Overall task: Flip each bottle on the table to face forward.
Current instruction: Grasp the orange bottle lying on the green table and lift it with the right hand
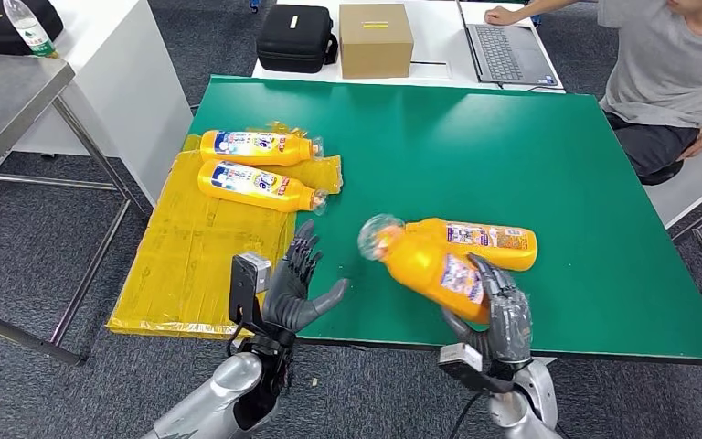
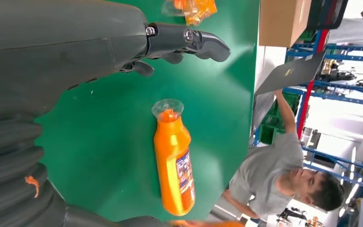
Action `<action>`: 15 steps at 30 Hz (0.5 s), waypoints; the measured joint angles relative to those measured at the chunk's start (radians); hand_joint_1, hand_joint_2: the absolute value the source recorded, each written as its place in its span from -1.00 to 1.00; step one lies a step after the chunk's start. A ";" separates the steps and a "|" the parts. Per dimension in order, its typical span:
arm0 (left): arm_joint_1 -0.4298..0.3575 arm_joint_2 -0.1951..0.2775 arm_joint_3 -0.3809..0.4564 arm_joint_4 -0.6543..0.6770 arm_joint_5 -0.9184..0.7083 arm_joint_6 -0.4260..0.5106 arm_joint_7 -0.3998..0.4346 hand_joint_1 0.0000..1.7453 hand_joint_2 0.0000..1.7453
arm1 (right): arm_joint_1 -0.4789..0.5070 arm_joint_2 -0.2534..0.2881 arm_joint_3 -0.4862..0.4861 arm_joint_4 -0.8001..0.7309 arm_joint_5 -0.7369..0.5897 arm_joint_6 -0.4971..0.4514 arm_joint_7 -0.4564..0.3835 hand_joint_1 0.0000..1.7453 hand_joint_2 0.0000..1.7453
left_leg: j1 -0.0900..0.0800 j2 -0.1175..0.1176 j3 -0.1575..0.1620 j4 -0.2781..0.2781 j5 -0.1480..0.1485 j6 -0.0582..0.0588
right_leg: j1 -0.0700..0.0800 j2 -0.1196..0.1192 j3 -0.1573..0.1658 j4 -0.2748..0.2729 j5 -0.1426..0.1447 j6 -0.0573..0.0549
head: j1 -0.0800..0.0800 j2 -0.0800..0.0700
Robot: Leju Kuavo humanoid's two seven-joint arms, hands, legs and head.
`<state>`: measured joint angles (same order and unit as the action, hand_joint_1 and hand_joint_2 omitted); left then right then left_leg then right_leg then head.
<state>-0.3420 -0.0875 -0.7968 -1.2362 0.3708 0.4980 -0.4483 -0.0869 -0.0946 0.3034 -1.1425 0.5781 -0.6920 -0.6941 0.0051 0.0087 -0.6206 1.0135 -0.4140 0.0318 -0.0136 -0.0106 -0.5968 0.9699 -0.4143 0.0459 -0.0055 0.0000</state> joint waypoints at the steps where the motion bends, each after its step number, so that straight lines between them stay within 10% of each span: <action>1: -0.004 -0.002 -0.006 0.005 0.002 -0.001 0.001 -1.00 1.00 | -0.001 0.009 -0.005 -0.005 0.025 0.000 0.000 1.00 1.00 | 0.000 0.000 0.000 0.000 0.000 0.000 | 0.000 0.000 0.000 0.000 0.000 0.000 | 0.000 0.000; 15: -0.052 -0.020 -0.097 0.043 0.084 -0.043 0.087 -1.00 1.00 | -0.030 0.143 -0.052 -0.055 0.130 0.000 0.000 1.00 1.00 | 0.000 0.000 0.000 0.000 0.000 0.000 | 0.000 0.000 0.000 0.000 0.000 0.000 | 0.000 0.000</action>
<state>-0.3941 -0.1074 -0.8942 -1.1930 0.4544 0.4548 -0.3612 -0.1165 0.0482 0.2509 -1.1974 0.7085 -0.6924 -0.6943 0.0052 0.0088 -0.6208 1.0135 -0.4139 0.0318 -0.0136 -0.0106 -0.5970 0.9701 -0.4143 0.0459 -0.0054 0.0000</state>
